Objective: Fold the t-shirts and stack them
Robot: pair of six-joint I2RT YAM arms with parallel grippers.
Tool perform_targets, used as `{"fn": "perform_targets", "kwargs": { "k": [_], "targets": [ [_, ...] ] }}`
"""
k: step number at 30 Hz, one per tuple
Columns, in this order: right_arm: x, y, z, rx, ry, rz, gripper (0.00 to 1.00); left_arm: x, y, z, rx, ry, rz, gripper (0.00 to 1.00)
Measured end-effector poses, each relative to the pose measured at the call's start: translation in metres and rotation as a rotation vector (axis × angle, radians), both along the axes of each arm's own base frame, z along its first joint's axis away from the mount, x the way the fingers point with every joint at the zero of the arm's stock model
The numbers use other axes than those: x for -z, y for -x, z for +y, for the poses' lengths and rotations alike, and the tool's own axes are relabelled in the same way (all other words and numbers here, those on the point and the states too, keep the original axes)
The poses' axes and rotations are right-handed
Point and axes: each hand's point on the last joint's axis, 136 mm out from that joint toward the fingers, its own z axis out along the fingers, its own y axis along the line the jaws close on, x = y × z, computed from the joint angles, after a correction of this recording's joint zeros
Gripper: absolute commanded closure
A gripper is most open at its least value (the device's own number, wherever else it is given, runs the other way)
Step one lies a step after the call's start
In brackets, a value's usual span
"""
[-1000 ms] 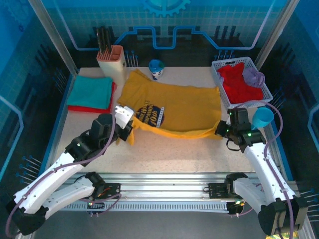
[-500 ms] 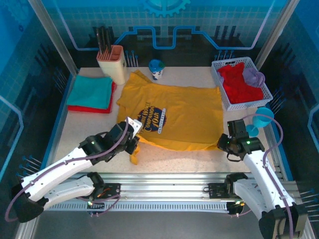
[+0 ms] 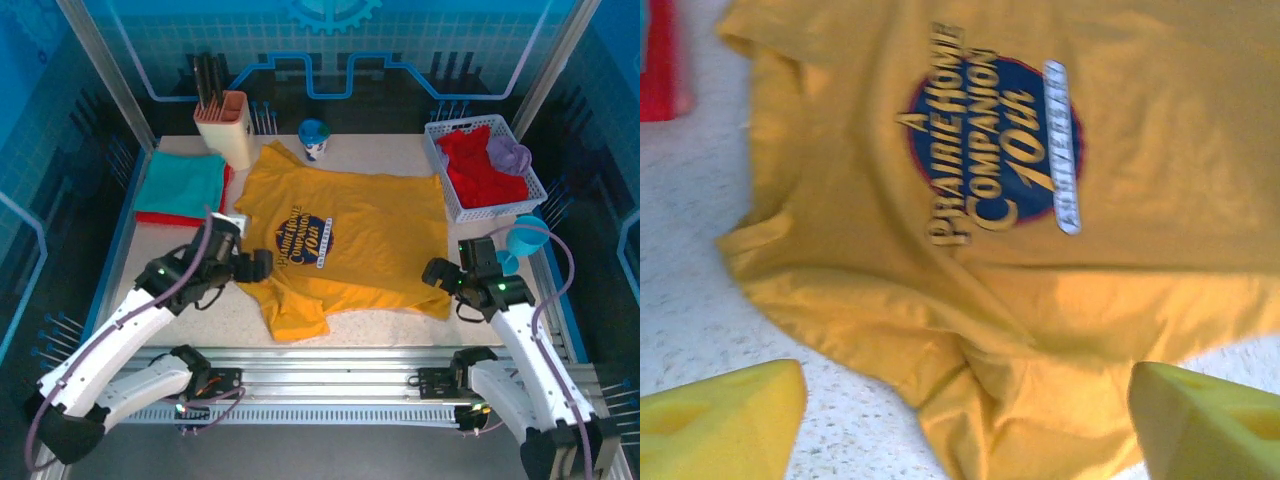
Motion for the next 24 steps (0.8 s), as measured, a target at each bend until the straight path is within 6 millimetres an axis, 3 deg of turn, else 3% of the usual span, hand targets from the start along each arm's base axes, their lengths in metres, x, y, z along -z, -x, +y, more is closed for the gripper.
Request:
{"fn": "perform_targets", "kwargs": {
  "k": [2, 7, 13, 18, 24],
  "targets": [
    [0.005, -0.006, 0.004, -0.013, -0.009, 0.012, 0.01, 0.016, -0.001, 0.011, -0.098, 0.030, 0.095, 0.28],
    [0.017, -0.015, 0.011, -0.032, -0.042, 0.019, 0.09, 0.088, 0.014, 0.018, -0.247, 0.086, 0.355, 0.47],
    [0.038, -0.009, 0.014, -0.034, -0.061, 0.075, 0.13, 0.142, 0.033, 0.019, -0.380, 0.206, 0.492, 0.57],
    [0.049, -0.004, 0.013, -0.022, -0.071, 0.109, 0.13, 0.168, 0.028, 0.012, -0.427, 0.266, 0.530, 0.61],
    [0.050, -0.002, 0.012, -0.019, -0.071, 0.101, 0.13, 0.176, 0.002, 0.006, -0.465, 0.321, 0.495, 0.69]
  ]
}}
